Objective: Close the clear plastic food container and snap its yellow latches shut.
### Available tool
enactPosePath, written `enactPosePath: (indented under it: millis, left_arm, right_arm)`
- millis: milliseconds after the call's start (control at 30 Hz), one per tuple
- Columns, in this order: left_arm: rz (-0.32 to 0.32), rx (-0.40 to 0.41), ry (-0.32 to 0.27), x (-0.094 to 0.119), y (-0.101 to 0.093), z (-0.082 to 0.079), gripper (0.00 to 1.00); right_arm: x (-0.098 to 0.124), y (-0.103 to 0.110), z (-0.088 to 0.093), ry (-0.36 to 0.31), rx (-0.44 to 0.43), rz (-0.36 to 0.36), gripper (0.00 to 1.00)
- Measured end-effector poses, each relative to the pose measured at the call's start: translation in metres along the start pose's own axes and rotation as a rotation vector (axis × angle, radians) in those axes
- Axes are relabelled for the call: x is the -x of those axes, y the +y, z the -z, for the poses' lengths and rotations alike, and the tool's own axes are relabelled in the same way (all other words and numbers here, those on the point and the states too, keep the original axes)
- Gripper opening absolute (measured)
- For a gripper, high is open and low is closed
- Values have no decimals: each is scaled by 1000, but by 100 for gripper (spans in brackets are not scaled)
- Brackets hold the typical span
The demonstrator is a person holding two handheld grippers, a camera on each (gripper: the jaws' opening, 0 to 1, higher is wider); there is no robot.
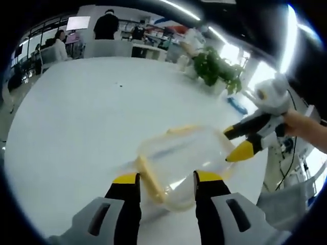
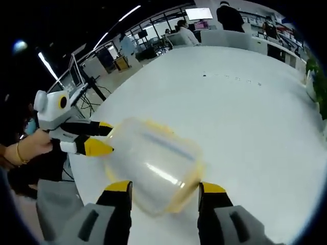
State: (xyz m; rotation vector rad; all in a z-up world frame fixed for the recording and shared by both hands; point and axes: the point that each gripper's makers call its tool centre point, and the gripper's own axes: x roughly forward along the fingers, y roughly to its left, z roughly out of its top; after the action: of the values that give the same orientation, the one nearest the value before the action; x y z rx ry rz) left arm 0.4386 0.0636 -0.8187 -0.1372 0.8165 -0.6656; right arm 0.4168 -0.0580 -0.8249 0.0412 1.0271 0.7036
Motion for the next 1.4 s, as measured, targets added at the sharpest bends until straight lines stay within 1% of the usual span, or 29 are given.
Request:
enactPosePath:
  millis: [33, 100, 233, 267, 300, 333, 367, 400, 467, 600, 633, 667, 700, 733, 767, 800, 833, 1000, 1133, 1400]
  left_arm:
    - [1, -21, 6, 0, 0, -2, 38]
    - [-4, -20, 17, -1, -1, -2, 38]
    - [-4, -34, 17, 0, -2, -1, 37]
    - [-4, -34, 19, 0, -1, -1, 37]
    - [-2, -34, 22, 0, -1, -1, 36]
    - [-10, -45, 33, -1, 0, 0, 36]
    - [-5, -38, 31, -2, -2, 0, 36]
    - [-6, -39, 32, -2, -2, 0, 36]
    - [-10, -36, 30, -1, -2, 1, 36]
    - [-12, -3, 7, -1, -1, 1, 35]
    - [-16, -8, 1, -1, -3, 2, 35]
    - [-17, 4, -19, -2, -1, 1, 33]
    - [59, 193, -10, -3, -15, 5, 33]
    - [22, 148, -43, -1, -3, 0, 33]
    - [12, 75, -47, 0, -2, -3, 33]
    - [0, 92, -31, 0, -5, -3, 33]
    - [-2, 97, -28, -2, -5, -3, 33]
    - [-11, 61, -6, -3, -2, 0, 33]
    - [-20, 57, -30, -2, -3, 1, 34]
    - [-37, 64, -45, 0, 5, -1, 34]
  right_arm:
    - [0, 0, 0, 8, 7, 1, 50]
    - [0, 0, 0, 17, 3, -3, 49]
    - [-1, 0, 1, 36, 4, -9, 49]
    - [-2, 0, 0, 36, -15, -8, 48]
    - [-3, 0, 0, 39, -10, -14, 47]
    - [-10, 5, 4, 38, -79, -40, 47]
    - [-10, 3, 3, 44, -34, -45, 46]
    - [-8, 3, 0, 51, -34, -41, 46]
    - [-6, 3, -1, 61, -32, -39, 46]
    - [-4, 3, 0, 64, -31, -36, 46]
    - [-4, 3, 1, 70, -35, -35, 46]
    - [-4, 2, 1, 70, -38, -33, 46]
    - [-4, 1, 2, 86, -38, -24, 46]
    - [-6, 2, 1, 83, -45, -29, 46]
    - [-6, 2, 0, 84, -39, -28, 46]
    - [-5, 3, 1, 85, -38, -24, 46]
    - [-5, 2, 1, 84, -41, -23, 46]
    - [-5, 3, 1, 57, -42, -20, 47]
    - [-7, 3, -1, 63, -51, 0, 48]
    - [-11, 4, -7, 23, -55, 11, 49]
